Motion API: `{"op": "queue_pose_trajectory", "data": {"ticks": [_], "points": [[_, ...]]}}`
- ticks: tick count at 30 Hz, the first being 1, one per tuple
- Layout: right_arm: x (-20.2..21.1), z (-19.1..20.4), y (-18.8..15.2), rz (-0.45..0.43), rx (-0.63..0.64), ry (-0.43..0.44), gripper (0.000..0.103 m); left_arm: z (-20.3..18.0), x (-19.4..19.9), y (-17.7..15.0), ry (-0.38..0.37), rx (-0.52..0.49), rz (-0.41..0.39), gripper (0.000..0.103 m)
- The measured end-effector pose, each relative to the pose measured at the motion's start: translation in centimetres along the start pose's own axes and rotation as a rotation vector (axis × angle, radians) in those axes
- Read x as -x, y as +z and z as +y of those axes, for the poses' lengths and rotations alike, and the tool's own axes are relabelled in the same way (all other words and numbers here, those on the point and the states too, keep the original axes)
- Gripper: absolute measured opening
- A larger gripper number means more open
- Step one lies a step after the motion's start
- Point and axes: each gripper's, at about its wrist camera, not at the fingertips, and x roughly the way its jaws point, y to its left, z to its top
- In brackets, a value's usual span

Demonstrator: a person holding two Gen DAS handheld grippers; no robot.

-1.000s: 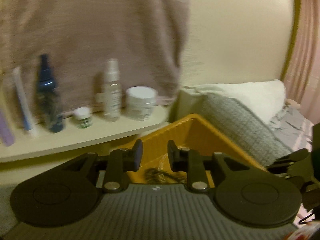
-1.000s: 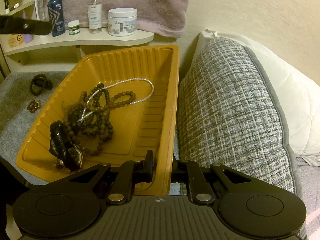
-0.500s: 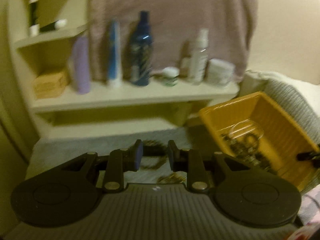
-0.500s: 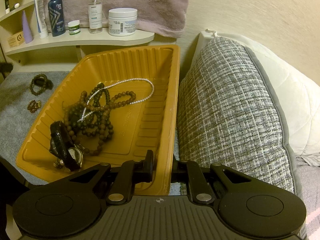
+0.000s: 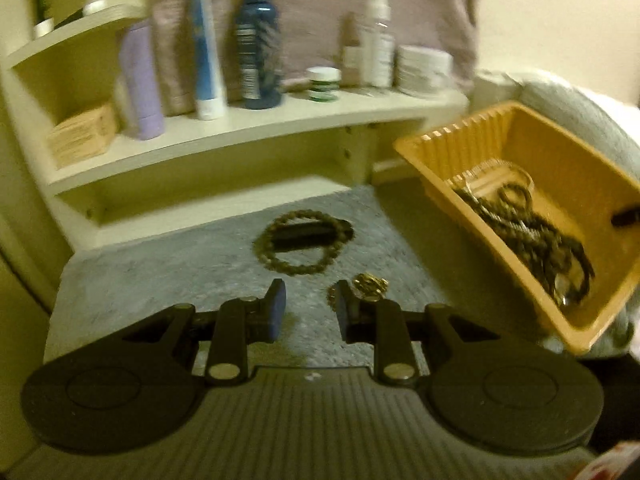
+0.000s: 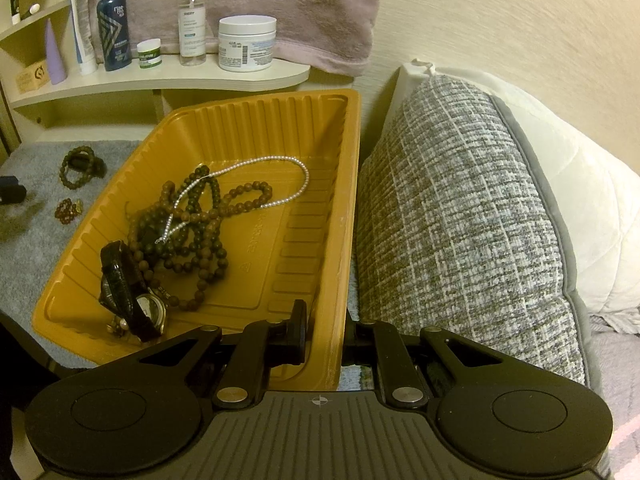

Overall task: Organize jewelry
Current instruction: 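Close the left gripper on the small gold piece, then carry the gold piece into the orange tray and open the left gripper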

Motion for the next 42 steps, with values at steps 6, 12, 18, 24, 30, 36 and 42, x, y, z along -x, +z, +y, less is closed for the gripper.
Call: {"op": "queue_pose_trajectory", "data": {"ticks": [6,12,18,24,30,36,42], "points": [[0.0,0.0,0.0,0.000,0.000,0.000,0.013,-1.5,-1.5,0.1,-0.045,-0.159,0.023,0.023],[-0.1,0.0,-0.1,0.001,-0.002,-0.001,0.014,-3.3,-2.9,-0.1,-0.070,-0.356,0.052,0.023],[-0.2,-0.1,-0.1,0.003,-0.002,0.001,0.014,-4.4,-4.2,-0.3,-0.084,-0.465,0.082,0.020],[-0.3,-0.2,-0.2,0.005,-0.005,0.001,0.014,-5.1,-5.1,-0.4,-0.086,-0.538,0.100,0.014],[-0.3,-0.2,-0.2,0.004,-0.005,0.002,0.014,-4.9,-5.3,-0.3,-0.113,-0.535,0.115,0.008],[-0.3,-0.2,-0.2,0.003,-0.005,0.001,0.014,-4.9,-4.8,-0.3,-0.119,-0.533,0.120,0.004],[-0.3,-0.2,-0.2,0.004,-0.003,0.001,0.014,-4.5,-3.5,0.1,-0.114,-0.507,0.094,0.004]]}}
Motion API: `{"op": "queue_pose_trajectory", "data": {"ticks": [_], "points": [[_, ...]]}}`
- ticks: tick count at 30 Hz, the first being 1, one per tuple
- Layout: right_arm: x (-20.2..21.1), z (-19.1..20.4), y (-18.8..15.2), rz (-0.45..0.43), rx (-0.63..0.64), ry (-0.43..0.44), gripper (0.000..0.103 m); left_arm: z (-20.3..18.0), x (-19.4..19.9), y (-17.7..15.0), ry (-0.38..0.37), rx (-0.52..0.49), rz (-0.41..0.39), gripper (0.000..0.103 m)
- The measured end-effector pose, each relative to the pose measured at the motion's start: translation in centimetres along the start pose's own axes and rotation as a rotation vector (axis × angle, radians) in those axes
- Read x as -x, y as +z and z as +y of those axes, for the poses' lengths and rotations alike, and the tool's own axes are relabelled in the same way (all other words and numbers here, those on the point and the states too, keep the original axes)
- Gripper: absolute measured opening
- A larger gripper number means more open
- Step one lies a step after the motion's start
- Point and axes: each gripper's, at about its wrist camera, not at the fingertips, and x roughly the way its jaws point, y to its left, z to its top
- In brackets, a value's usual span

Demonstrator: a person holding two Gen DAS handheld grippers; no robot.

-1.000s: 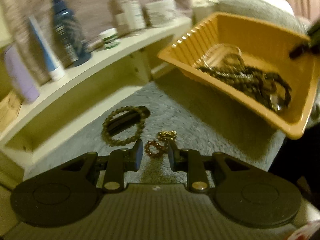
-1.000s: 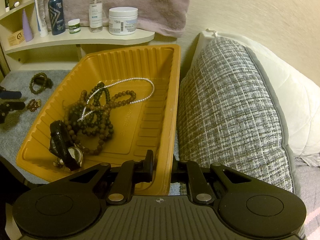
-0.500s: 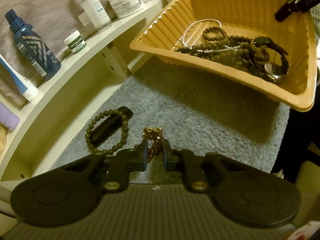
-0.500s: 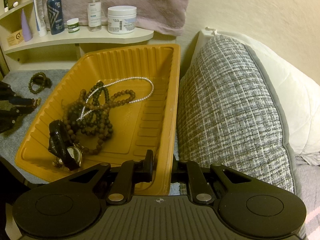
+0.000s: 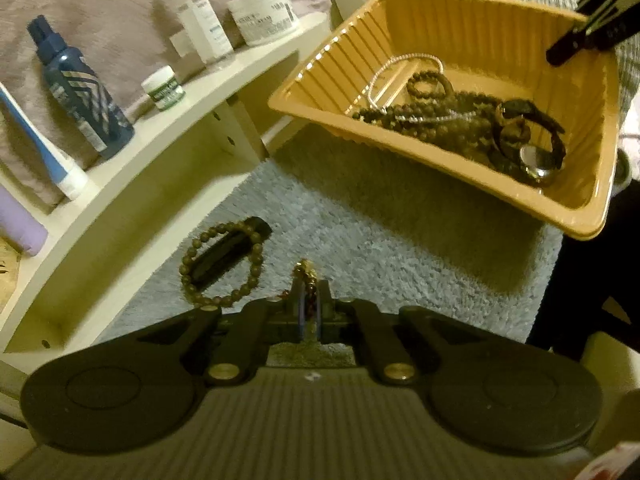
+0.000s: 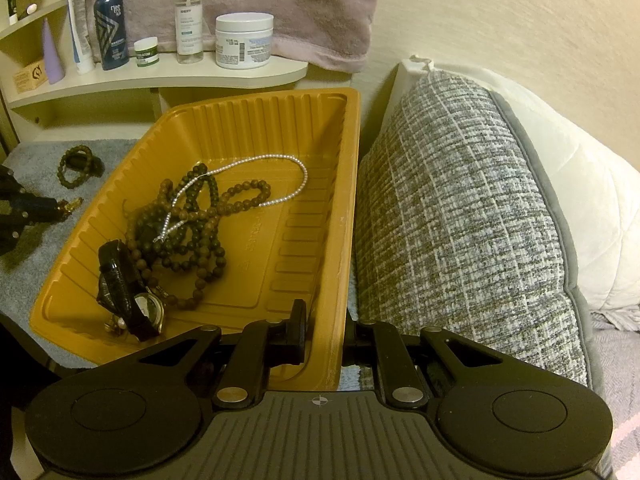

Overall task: Organize jewelry
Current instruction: 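Carry the gold piece into the orange tray and open the left gripper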

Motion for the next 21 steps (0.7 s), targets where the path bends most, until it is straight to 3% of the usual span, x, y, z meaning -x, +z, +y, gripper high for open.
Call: {"op": "queue_pose_trajectory", "data": {"ticks": [21], "points": [[0.1,0.0,0.1,-0.002,0.003,-0.001,0.014,1.1,2.5,2.2,-0.003,0.036,-0.064,0.004]]}}
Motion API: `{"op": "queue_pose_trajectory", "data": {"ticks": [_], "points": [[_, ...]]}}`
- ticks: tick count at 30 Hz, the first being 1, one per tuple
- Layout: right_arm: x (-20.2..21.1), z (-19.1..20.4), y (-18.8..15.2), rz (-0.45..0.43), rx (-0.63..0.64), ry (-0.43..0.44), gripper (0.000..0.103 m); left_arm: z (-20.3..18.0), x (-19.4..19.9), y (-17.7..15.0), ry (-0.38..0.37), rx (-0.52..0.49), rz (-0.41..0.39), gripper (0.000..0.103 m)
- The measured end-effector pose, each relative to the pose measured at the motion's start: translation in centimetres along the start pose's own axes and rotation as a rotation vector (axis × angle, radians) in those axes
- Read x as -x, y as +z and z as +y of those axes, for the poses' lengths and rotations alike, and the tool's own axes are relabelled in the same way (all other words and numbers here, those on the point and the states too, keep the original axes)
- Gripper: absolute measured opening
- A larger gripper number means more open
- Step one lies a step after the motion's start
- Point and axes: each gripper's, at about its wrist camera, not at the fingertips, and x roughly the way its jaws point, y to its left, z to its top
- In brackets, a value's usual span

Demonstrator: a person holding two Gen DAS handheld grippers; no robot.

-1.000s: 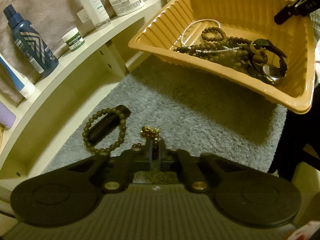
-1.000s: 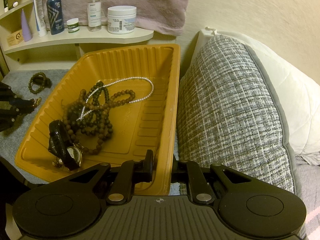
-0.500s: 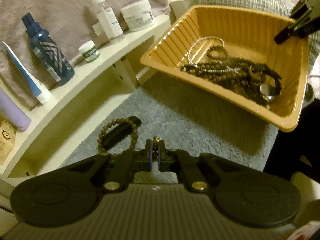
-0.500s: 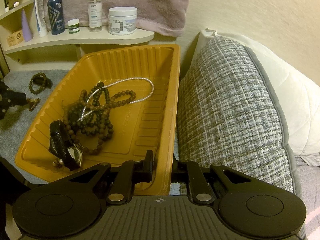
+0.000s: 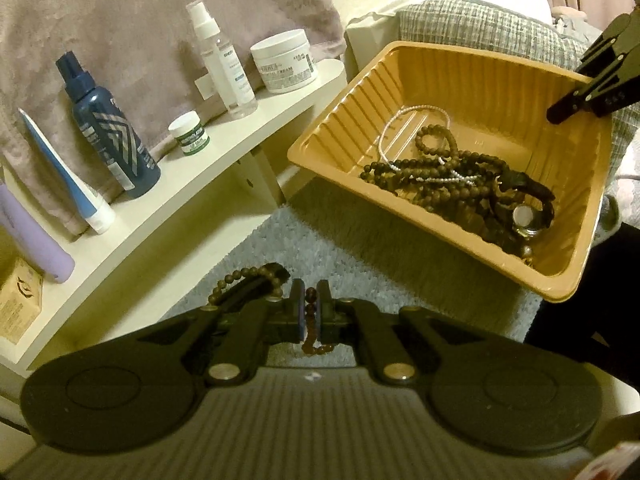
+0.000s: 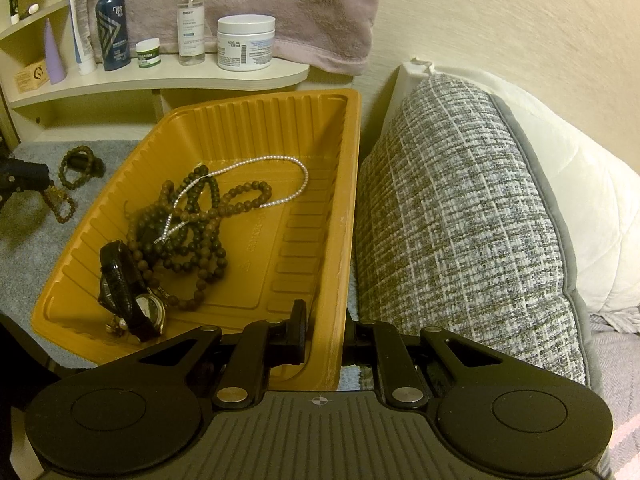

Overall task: Organize jewelry
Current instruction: 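Carry the gold piece into the orange tray and open the left gripper, then move the left gripper back over the dark bead bracelet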

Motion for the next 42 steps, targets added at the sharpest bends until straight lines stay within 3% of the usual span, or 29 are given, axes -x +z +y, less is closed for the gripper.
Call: {"op": "queue_pose_trajectory", "data": {"ticks": [12,26,42], "points": [[0.0,0.0,0.0,-0.001,0.000,0.000,0.014,-0.5,2.7,3.4,-0.047,0.002,-0.101,0.004],[0.0,0.0,0.0,-0.002,0.002,0.001,0.013,-3.7,5.0,9.7,-0.167,-0.033,-0.255,0.004],[0.2,0.1,0.0,-0.001,-0.001,0.003,0.013,-8.8,2.5,10.9,-0.267,-0.096,-0.232,0.004]]}}
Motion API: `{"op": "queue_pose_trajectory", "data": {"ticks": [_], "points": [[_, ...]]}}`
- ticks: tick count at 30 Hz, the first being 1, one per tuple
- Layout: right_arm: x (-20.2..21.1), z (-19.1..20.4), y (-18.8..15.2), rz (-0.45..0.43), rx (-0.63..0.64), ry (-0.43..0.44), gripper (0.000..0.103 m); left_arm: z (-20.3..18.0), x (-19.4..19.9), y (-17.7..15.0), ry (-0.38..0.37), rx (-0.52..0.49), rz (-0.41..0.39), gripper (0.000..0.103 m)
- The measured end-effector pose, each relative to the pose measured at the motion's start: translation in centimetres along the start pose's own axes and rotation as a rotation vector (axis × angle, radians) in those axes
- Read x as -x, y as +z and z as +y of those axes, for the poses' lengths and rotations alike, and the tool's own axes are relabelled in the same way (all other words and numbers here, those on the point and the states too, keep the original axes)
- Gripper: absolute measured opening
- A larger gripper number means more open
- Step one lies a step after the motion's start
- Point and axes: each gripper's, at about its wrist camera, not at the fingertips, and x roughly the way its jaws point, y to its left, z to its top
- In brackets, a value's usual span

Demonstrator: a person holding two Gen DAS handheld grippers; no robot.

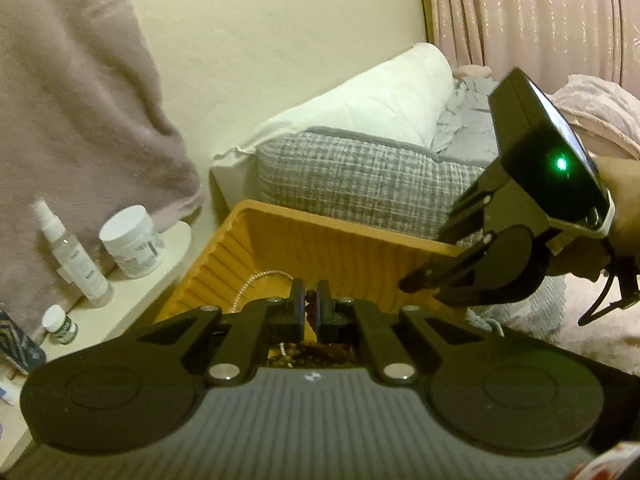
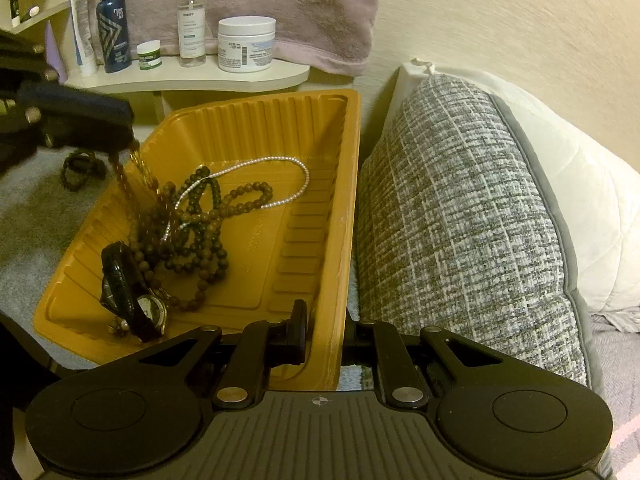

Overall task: Organize jewelry
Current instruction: 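Move the left gripper back over the dark bead bracelet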

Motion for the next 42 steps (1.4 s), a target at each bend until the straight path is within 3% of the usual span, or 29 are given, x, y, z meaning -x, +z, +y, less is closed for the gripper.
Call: {"op": "queue_pose_trajectory", "data": {"ticks": [5,7,8,16,28,34,42], "points": [[0.1,0.1,0.0,-0.001,0.000,0.001,0.013,-0.3,-0.7,-0.5,0.001,0.006,0.019,0.008],[0.1,0.1,0.0,-0.001,0.000,0.000,0.013,-0.1,-0.8,-0.7,0.010,0.019,0.028,0.020],[0.1,0.1,0.0,-0.002,0.000,0.001,0.013,0.1,-0.8,-0.8,0.018,0.023,0.027,0.020],[0.1,0.1,-0.1,-0.001,-0.004,0.001,0.013,3.7,1.3,-2.8,0.124,0.117,0.030,0.020],[0.0,-0.1,-0.4,-0.001,-0.011,0.001,0.014,9.2,5.5,-10.1,0.374,0.306,0.110,0.020],[-0.1,-0.2,-0.5,0.001,-0.014,0.002,0.014,10.6,6.3,-13.7,0.442,0.376,0.170,0.020],[-0.2,-0.3,-0.6,0.005,-0.016,0.002,0.014,12.7,4.9,-15.7,0.487,0.451,0.188,0.021]]}}
